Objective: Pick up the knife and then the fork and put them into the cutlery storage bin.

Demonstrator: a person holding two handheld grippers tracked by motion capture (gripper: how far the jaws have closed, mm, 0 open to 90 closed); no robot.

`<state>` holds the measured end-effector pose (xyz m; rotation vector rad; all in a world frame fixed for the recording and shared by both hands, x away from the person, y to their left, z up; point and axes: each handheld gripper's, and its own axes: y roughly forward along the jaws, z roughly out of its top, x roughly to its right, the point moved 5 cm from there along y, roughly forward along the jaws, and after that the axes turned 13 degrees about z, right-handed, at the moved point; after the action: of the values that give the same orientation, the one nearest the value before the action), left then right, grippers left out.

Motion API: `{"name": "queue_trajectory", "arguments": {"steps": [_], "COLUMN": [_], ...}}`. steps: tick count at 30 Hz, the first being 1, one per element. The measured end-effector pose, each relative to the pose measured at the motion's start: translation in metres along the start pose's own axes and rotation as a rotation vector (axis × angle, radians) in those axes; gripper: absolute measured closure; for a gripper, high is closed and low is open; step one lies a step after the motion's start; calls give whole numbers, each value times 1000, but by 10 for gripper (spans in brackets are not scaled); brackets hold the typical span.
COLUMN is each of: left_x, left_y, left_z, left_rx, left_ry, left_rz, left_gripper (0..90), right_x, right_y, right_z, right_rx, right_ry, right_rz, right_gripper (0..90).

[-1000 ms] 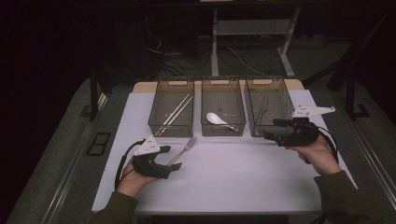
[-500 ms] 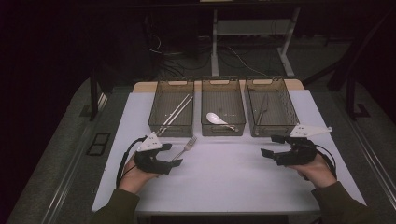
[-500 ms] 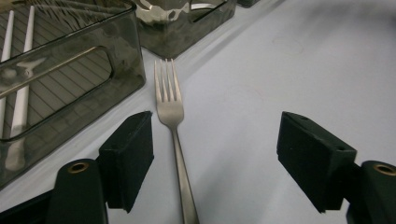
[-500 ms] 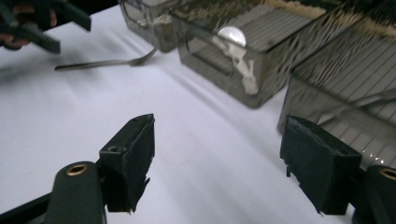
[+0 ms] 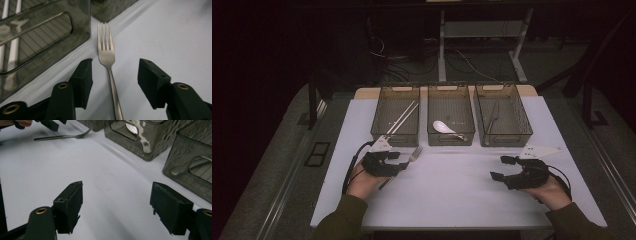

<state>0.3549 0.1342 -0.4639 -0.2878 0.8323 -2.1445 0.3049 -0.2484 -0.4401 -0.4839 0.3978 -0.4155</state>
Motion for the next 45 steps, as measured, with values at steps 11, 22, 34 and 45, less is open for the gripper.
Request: {"name": "queue_trajectory", "arguments": {"steps": [11,22,34,45], "left_x": [3,6,8,14], "left_y": [8,13,13,6], "left_z": [-7,-13,-13,-7], "left_rx": [-78,-108,-99,-59], "left_ry": [13,28,47,60], "left_rz": [24,54,59,1], "left_gripper": [650,770,845,846], "right_x": [4,5,5,5], "right_y": [-3,-4,-2,-4], "right_z": [-1,-1,0,1], "right_rx": [8,11,10,22], "right_ry": [6,7,13,23], "right_rz": [-14,-21,-14,-13], "right_gripper": [259,259,260,262]}}
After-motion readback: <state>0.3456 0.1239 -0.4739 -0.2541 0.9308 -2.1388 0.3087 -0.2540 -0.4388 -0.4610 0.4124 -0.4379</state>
